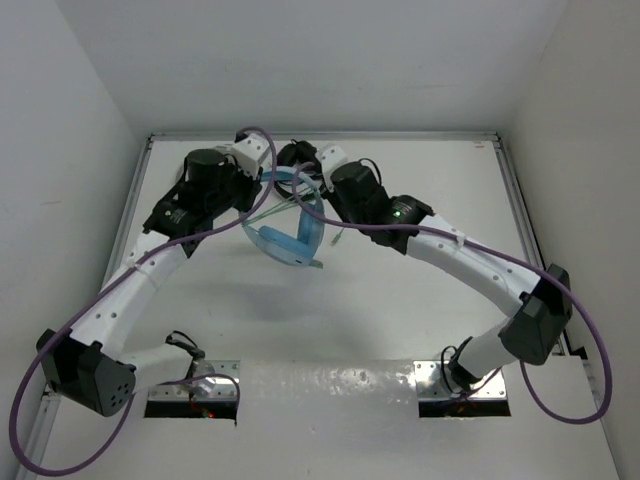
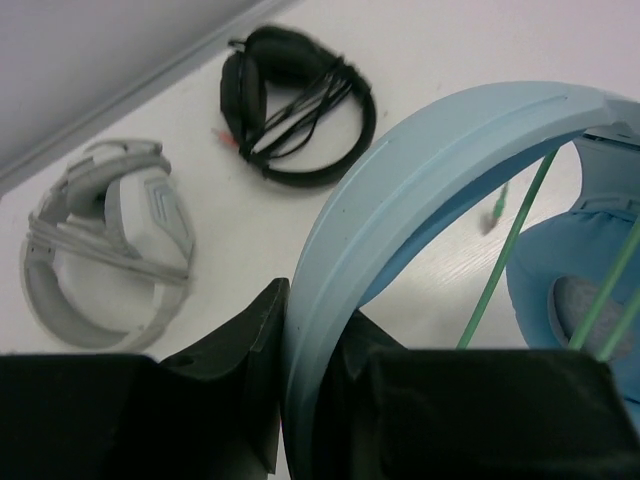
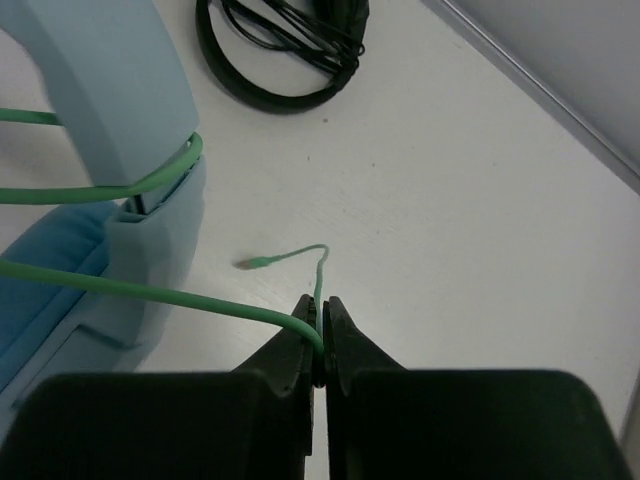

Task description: Wrap the headphones

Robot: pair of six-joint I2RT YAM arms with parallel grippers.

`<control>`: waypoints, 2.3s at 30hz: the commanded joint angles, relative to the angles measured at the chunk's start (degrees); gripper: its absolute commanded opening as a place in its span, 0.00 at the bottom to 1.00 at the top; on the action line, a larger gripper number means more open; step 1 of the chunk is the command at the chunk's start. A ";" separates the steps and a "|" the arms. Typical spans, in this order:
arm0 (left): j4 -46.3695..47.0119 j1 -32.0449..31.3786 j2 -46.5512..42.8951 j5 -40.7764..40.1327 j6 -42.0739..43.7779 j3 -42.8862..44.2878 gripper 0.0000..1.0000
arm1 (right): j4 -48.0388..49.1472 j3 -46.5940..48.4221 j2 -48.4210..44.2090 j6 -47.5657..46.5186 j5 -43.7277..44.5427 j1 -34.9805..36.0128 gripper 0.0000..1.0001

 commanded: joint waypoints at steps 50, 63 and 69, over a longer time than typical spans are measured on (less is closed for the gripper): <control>-3.79 2.63 5.33 16.16 -42.57 22.85 0.00 | 56.28 -39.51 -17.39 25.96 -40.53 -24.08 0.73; -2.90 3.24 5.95 15.80 -43.63 24.87 0.00 | 62.11 -29.83 -0.94 33.79 -45.19 -21.98 0.60; -2.73 3.59 5.95 15.45 -43.54 24.96 0.00 | 63.08 -27.90 3.72 34.23 -44.75 -18.99 0.57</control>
